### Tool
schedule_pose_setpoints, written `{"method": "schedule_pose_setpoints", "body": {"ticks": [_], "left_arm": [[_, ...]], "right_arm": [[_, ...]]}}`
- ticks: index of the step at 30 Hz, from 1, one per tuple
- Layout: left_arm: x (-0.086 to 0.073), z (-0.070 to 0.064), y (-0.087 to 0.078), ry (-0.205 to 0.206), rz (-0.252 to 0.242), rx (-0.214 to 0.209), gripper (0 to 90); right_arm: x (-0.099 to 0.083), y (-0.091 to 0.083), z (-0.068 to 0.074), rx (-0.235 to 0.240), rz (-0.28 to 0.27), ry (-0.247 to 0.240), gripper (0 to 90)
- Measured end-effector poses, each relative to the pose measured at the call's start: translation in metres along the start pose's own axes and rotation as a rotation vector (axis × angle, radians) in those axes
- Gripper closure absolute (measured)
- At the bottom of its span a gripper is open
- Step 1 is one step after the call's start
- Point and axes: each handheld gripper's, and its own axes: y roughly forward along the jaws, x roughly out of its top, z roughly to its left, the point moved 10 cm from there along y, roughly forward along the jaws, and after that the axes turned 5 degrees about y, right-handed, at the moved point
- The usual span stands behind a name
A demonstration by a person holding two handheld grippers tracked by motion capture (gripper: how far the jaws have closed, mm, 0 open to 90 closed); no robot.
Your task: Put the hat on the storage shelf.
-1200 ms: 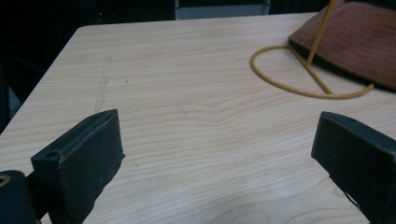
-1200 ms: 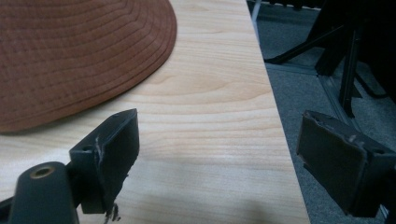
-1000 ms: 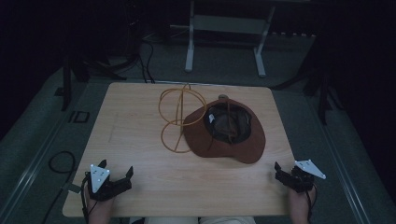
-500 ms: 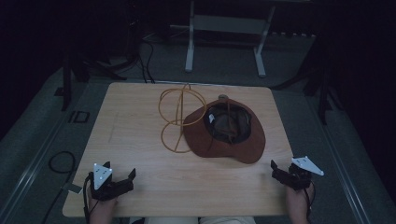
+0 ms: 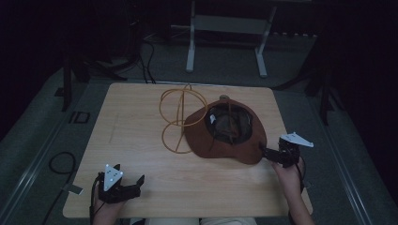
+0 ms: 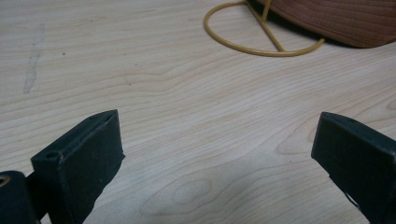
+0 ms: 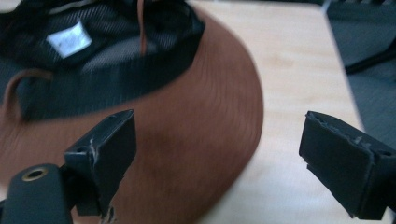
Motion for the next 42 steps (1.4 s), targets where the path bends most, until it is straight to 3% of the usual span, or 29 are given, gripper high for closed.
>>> {"method": "schedule_pose_setpoints", "body": {"ticks": [1, 5, 9, 14, 16, 27, 34, 42], "left_arm": [[0.0, 0.0, 0.0, -0.001, 0.002, 0.0, 2.5], [-0.002, -0.004, 0.002, 0.014, 0.02, -0.02, 2.5], [-0.002, -0.006, 0.002, 0.012, 0.021, -0.029, 2.5], [-0.001, -0.004, 0.001, 0.008, 0.017, -0.027, 2.5], [-0.001, -0.005, 0.001, 0.007, 0.015, -0.032, 2.5], [-0.001, -0.004, 0.002, 0.001, 0.016, -0.035, 2.5], [0.0, -0.005, 0.0, -0.001, 0.014, -0.043, 2.5], [-0.001, -0.008, 0.001, 0.012, 0.026, -0.054, 2.5]], "right_arm": [[0.006, 0.002, 0.001, -0.013, -0.01, -0.012, 15.1], [0.02, 0.012, 0.007, 0.036, 0.014, 0.005, 17.0], [0.041, 0.023, 0.015, 0.037, 0.014, -0.026, 21.8], [0.05, 0.04, 0.026, 0.097, 0.048, -0.046, 30.0], [0.052, 0.044, 0.029, 0.106, 0.046, -0.042, 28.5], [0.066, 0.088, 0.023, 0.028, 0.102, -0.036, 25.5], [0.071, 0.111, 0.02, 0.009, 0.136, -0.013, 26.5], [0.067, 0.135, 0.021, -0.033, 0.209, -0.026, 37.1]]}}
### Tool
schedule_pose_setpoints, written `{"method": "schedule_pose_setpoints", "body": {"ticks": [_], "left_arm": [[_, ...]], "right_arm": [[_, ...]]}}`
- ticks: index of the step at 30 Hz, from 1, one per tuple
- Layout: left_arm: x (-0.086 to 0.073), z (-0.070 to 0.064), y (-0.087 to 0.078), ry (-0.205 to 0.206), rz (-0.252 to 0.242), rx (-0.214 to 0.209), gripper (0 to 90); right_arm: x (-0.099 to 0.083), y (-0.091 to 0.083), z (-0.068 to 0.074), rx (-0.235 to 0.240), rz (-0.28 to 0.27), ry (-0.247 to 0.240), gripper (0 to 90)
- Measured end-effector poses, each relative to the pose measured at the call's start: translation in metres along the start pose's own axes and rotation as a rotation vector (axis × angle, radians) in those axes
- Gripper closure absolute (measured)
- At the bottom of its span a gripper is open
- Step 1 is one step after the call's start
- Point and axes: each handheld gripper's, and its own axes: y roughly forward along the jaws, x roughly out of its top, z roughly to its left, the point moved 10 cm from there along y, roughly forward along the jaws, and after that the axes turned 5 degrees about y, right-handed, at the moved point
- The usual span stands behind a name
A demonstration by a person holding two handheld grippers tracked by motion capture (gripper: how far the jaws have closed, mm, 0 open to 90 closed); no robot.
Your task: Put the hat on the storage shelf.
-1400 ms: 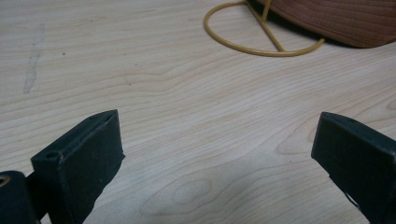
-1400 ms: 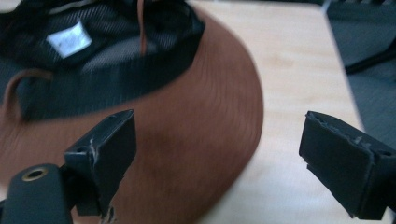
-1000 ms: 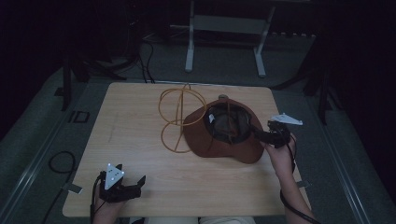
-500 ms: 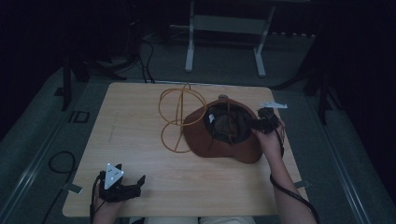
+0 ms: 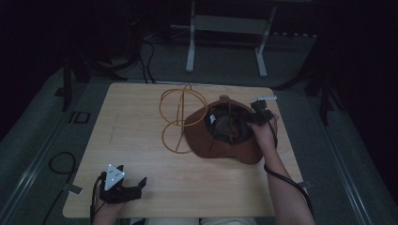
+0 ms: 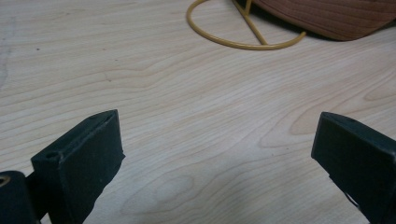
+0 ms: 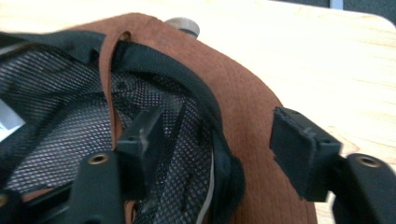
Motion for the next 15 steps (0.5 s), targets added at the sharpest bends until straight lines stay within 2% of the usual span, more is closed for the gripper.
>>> {"method": "schedule_pose_setpoints", "body": {"ticks": [8, 10, 13, 15], "left_arm": [[-0.001, -0.001, 0.0, -0.002, 0.002, -0.005, 2.5], [-0.002, 0.0, 0.0, -0.004, 0.005, -0.007, 2.5], [-0.002, -0.001, 0.0, -0.001, 0.01, -0.01, 2.5], [-0.003, -0.001, 0.0, -0.001, 0.017, -0.007, 2.5]], "right_arm": [[-0.008, 0.023, 0.001, -0.04, 0.061, -0.01, 37.5], [-0.011, 0.027, 0.0, -0.068, 0.072, -0.018, 37.5], [-0.014, 0.032, 0.0, -0.082, 0.079, -0.004, 37.5], [-0.019, 0.037, 0.001, -0.083, 0.094, -0.015, 36.7]]}}
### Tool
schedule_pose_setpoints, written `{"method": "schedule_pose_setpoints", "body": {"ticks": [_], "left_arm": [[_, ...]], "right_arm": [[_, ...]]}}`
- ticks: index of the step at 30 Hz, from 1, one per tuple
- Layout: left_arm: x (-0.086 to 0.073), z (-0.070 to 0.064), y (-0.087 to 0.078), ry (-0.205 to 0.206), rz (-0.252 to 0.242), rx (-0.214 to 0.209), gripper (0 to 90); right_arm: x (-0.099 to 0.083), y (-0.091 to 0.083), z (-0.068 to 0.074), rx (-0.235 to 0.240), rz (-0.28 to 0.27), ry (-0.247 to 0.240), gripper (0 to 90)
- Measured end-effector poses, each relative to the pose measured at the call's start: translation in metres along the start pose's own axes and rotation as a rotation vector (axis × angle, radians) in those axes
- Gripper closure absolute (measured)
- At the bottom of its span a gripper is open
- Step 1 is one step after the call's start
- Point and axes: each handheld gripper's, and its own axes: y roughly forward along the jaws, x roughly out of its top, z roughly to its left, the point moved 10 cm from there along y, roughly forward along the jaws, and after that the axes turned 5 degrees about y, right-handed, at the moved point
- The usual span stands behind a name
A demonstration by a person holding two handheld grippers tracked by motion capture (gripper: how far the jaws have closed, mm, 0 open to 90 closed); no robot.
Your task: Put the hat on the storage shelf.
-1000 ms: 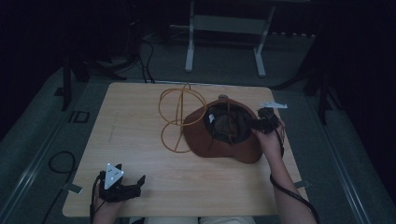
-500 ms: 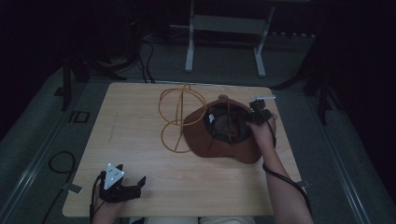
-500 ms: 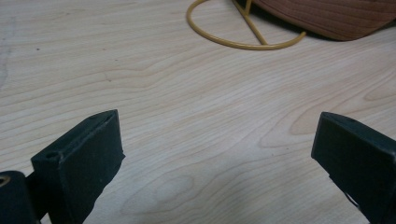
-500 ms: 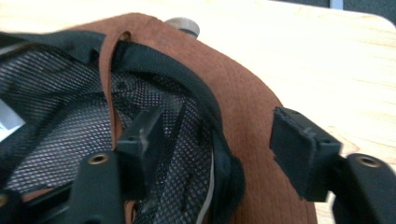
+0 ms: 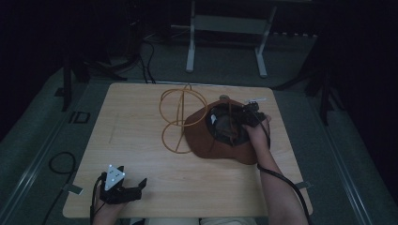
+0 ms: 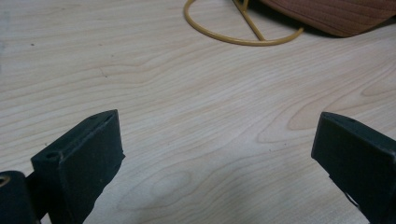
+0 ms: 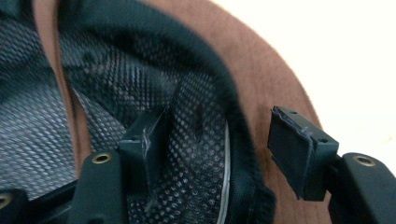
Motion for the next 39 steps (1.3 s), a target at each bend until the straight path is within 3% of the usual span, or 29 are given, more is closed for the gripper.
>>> {"method": "schedule_pose_setpoints", "body": {"ticks": [3, 7, 9, 12, 13, 17, 19, 21, 24, 31, 35, 39], "left_arm": [[0.0, 0.0, -0.001, 0.001, 0.0, -0.001, 2.5], [0.0, 0.0, -0.002, -0.005, -0.006, -0.003, 2.5], [-0.001, 0.001, -0.001, -0.007, -0.003, -0.002, 2.5], [-0.001, 0.0, -0.001, -0.008, 0.002, -0.006, 2.5], [-0.001, 0.0, -0.001, -0.006, 0.001, -0.01, 2.5], [-0.002, 0.0, 0.0, -0.001, 0.006, -0.002, 2.5], [-0.002, 0.0, 0.0, 0.0, 0.006, -0.002, 2.5], [-0.002, -0.001, 0.0, 0.001, 0.006, -0.004, 2.5], [-0.002, -0.003, 0.001, 0.008, 0.016, -0.016, 2.5], [0.004, -0.009, -0.001, -0.004, 0.008, -0.034, 3.0], [0.008, -0.018, -0.001, 0.019, 0.014, -0.052, 3.0], [0.013, -0.024, -0.004, 0.03, 0.008, -0.063, 4.5]], "right_arm": [[-0.005, 0.005, 0.0, -0.024, 0.006, 0.012, 38.3], [-0.011, 0.01, 0.001, -0.112, 0.009, -0.081, 48.7], [-0.011, 0.011, 0.002, -0.135, 0.0, -0.067, 54.9], [-0.012, 0.007, -0.003, -0.18, 0.002, -0.044, 79.8], [-0.01, 0.003, -0.004, -0.187, -0.012, -0.041, 82.2], [-0.001, -0.013, -0.011, -0.15, -0.072, 0.041, 84.2], [0.002, -0.018, -0.012, -0.141, -0.086, 0.05, 84.3], [0.01, -0.036, -0.017, -0.105, -0.135, 0.081, 84.5], [0.014, -0.051, -0.022, -0.088, -0.177, 0.099, 84.4], [0.013, -0.089, -0.028, -0.038, -0.279, 0.108, 84.5], [0.016, -0.118, -0.03, -0.025, -0.386, 0.101, 84.6], [0.013, -0.142, -0.029, -0.013, -0.427, 0.082, 84.6]]}}
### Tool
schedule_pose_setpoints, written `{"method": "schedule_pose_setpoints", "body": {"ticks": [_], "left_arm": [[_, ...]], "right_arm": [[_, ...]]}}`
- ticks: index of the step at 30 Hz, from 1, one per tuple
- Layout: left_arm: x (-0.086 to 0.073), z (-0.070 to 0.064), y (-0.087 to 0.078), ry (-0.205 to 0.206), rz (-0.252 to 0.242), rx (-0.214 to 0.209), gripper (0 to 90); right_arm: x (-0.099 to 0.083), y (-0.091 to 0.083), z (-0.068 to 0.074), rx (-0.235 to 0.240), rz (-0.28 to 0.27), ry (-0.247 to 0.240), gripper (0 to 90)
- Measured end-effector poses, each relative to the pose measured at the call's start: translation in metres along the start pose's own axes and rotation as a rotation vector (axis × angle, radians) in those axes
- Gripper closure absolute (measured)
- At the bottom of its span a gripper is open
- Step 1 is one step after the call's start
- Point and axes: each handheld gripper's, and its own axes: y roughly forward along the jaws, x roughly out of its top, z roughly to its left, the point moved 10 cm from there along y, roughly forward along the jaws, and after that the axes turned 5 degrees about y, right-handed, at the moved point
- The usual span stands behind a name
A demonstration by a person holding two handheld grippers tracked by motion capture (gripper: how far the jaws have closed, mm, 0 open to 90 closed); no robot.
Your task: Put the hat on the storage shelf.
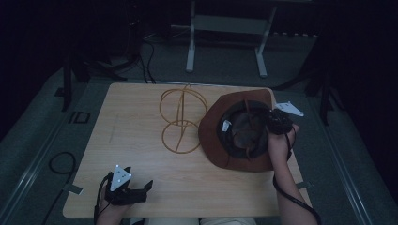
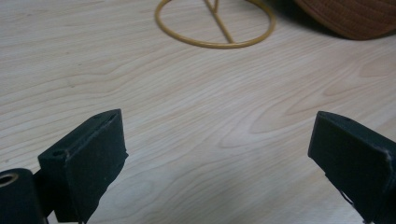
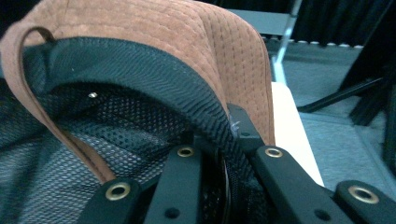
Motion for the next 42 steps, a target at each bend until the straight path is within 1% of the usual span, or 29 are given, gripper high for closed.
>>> {"method": "schedule_pose_setpoints", "body": {"ticks": [1, 3, 4, 6, 8, 10, 12, 13, 14, 15, 16, 20, 22, 24, 25, 26, 27, 29, 31, 32, 34, 35, 37, 40, 41, 42], "left_arm": [[0.002, -0.002, 0.0, -0.002, -0.003, -0.004, 4.5], [0.007, -0.007, 0.001, -0.005, -0.005, -0.026, 4.6], [0.009, -0.009, 0.002, -0.001, -0.004, -0.029, 4.6], [0.015, -0.016, 0.004, 0.005, 0.0, -0.044, 4.6], [0.023, -0.02, 0.005, 0.004, -0.004, -0.054, 5.0], [0.032, -0.025, 0.005, -0.013, -0.015, -0.074, 5.4], [0.04, -0.031, 0.007, -0.012, -0.021, -0.088, 5.4], [0.044, -0.035, 0.007, -0.011, -0.019, -0.095, 5.4], [0.049, -0.039, 0.008, -0.005, -0.021, -0.109, 5.4], [0.054, -0.043, 0.008, 0.005, -0.025, -0.115, 5.4], [0.06, -0.047, 0.008, 0.017, -0.025, -0.114, 5.4], [0.084, -0.065, 0.009, 0.046, -0.036, -0.151, 5.4], [0.096, -0.074, 0.01, 0.065, -0.04, -0.162, 5.4], [0.107, -0.084, 0.012, 0.086, -0.044, -0.178, 5.4], [0.112, -0.089, 0.013, 0.097, -0.047, -0.19, 5.7], [0.116, -0.095, 0.015, 0.11, -0.048, -0.204, 6.3], [0.12, -0.1, 0.017, 0.118, -0.048, -0.209, 6.3], [0.128, -0.111, 0.02, 0.132, -0.053, -0.238, 6.3], [0.136, -0.121, 0.024, 0.152, -0.057, -0.257, 6.3], [0.14, -0.126, 0.025, 0.161, -0.061, -0.268, 6.3], [0.149, -0.135, 0.028, 0.18, -0.069, -0.277, 6.8], [0.154, -0.139, 0.03, 0.189, -0.075, -0.284, 7.4], [0.162, -0.146, 0.033, 0.207, -0.085, -0.291, 10.0], [0.17, -0.157, 0.042, 0.235, -0.072, -0.297, 11.0], [0.171, -0.16, 0.045, 0.234, -0.068, -0.299, 11.5], [0.173, -0.162, 0.049, 0.233, -0.07, -0.302, 12.1]], "right_arm": [[0.0, -0.004, 0.0, 0.009, 0.0, 0.002, 84.6], [-0.002, -0.012, -0.001, 0.01, 0.001, -0.01, 84.6], [-0.005, -0.015, -0.001, 0.024, 0.005, -0.002, 84.6], [-0.01, -0.023, -0.002, 0.032, 0.009, 0.005, 84.6], [-0.014, -0.033, -0.004, 0.038, 0.0, 0.009, 84.6], [-0.018, -0.044, -0.006, 0.036, -0.005, 0.001, 84.6], [-0.021, -0.054, -0.007, 0.047, -0.005, 0.0, 84.6], [-0.022, -0.06, -0.007, 0.045, -0.008, -0.003, 84.5], [-0.022, -0.066, -0.007, 0.046, -0.014, -0.006, 84.6], [-0.023, -0.072, -0.007, 0.047, -0.019, -0.014, 84.6], [-0.023, -0.078, -0.007, 0.051, -0.028, -0.011, 84.6], [-0.022, -0.099, -0.006, 0.073, -0.05, -0.002, 84.5], [-0.021, -0.108, -0.006, 0.07, -0.063, -0.004, 84.5], [-0.02, -0.114, -0.003, 0.092, -0.068, 0.01, 84.5], [-0.02, -0.117, -0.001, 0.094, -0.069, 0.008, 84.5], [-0.02, -0.119, 0.0, 0.097, -0.069, 0.003, 84.5], [-0.021, -0.121, 0.003, 0.108, -0.073, 0.009, 84.5], [-0.021, -0.125, 0.006, 0.108, -0.076, 0.001, 84.5], [-0.022, -0.128, 0.01, 0.122, -0.081, 0.008, 84.5], [-0.022, -0.129, 0.011, 0.119, -0.084, -0.003, 84.5], [-0.023, -0.131, 0.015, 0.132, -0.083, 0.0, 84.5], [-0.023, -0.132, 0.017, 0.131, -0.08, -0.001, 84.5], [-0.024, -0.133, 0.02, 0.144, -0.078, -0.004, 84.5], [-0.026, -0.137, 0.026, 0.15, -0.083, -0.013, 84.5], [-0.026, -0.138, 0.027, 0.154, -0.084, -0.011, 84.4], [-0.027, -0.139, 0.028, 0.15, -0.088, -0.021, 84.4]]}}
